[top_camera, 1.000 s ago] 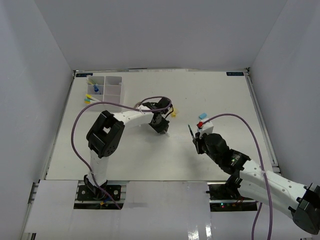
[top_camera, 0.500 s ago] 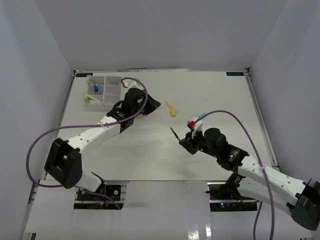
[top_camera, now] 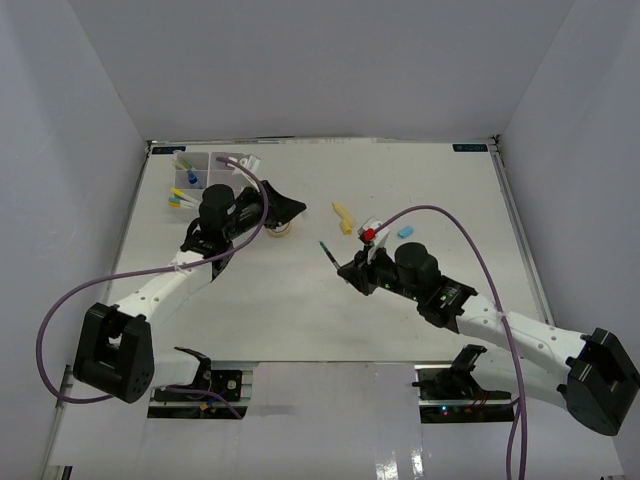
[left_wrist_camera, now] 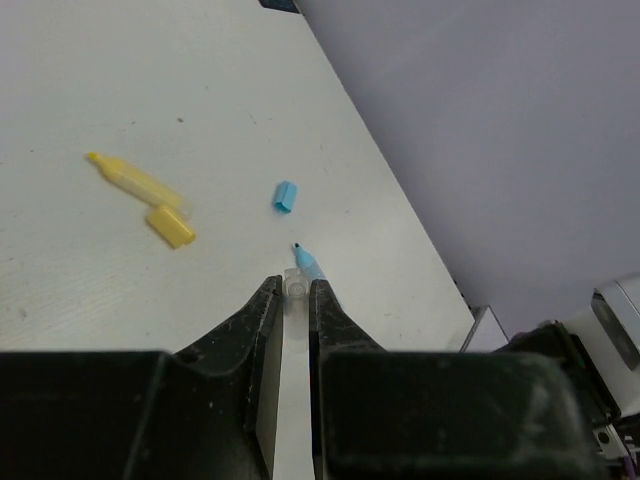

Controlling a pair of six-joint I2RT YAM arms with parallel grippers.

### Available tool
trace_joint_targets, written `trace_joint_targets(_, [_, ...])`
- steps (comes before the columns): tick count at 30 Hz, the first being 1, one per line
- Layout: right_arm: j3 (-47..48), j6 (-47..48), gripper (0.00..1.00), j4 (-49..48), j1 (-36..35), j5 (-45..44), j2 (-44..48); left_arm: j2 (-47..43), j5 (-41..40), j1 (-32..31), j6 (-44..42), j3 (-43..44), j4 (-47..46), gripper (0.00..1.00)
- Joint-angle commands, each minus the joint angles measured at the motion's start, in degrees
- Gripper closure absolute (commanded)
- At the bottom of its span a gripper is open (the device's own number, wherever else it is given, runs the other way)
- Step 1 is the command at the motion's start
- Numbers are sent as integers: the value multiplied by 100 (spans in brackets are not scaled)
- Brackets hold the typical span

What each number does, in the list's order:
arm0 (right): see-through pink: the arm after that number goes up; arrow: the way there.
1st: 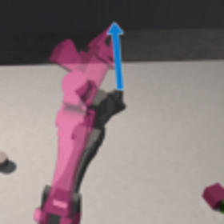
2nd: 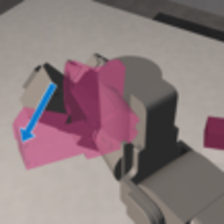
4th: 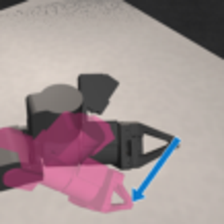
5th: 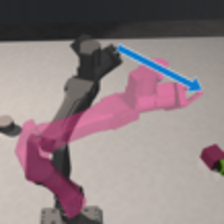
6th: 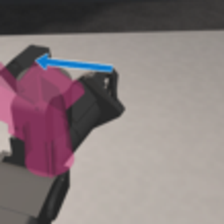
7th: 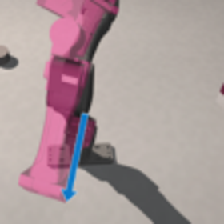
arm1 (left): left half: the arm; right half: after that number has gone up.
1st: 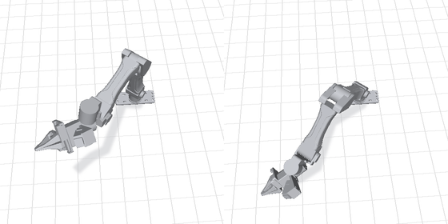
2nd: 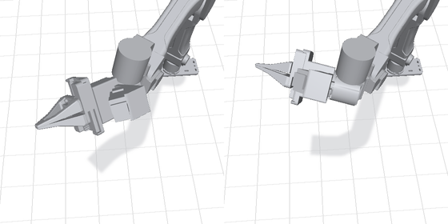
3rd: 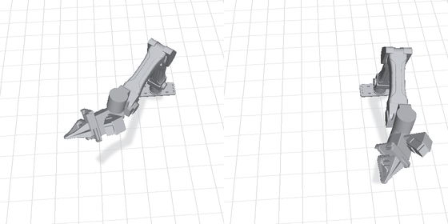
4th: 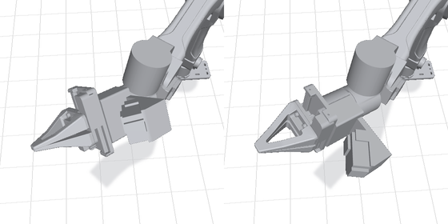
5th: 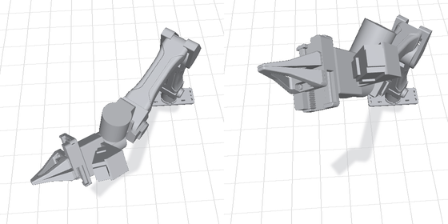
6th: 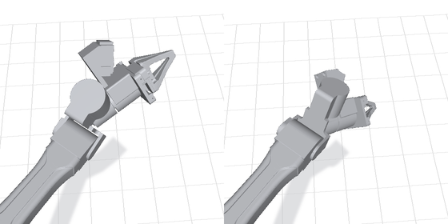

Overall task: Sort the stationery into containers
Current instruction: Close the pen cap on the pen.

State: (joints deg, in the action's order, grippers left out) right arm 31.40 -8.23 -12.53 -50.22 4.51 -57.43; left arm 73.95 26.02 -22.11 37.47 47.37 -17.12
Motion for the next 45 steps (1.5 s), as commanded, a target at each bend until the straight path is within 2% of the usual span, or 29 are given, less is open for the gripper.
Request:
trace_joint_targets(1, [262,6,92,-828,-32,-178,-66,-337,982,224,49,-272,-1115,100])
trace_joint_targets(6, [262,58,92,-1198,-32,-293,-225,-417,1247,321,550,-589,-1854,100])
trace_joint_targets(16, [464,-153,92,-1655,-32,-249,-629,-566,923,330,1156,-975,-2304,100])
trace_joint_targets(32, [578,-285,92,-1805,-32,32,-849,-513,834,391,1491,-1081,-2462,100])
trace_joint_targets(45, [490,-329,92,-1867,-50,111,-875,-478,667,506,1570,-1064,-2251,100])
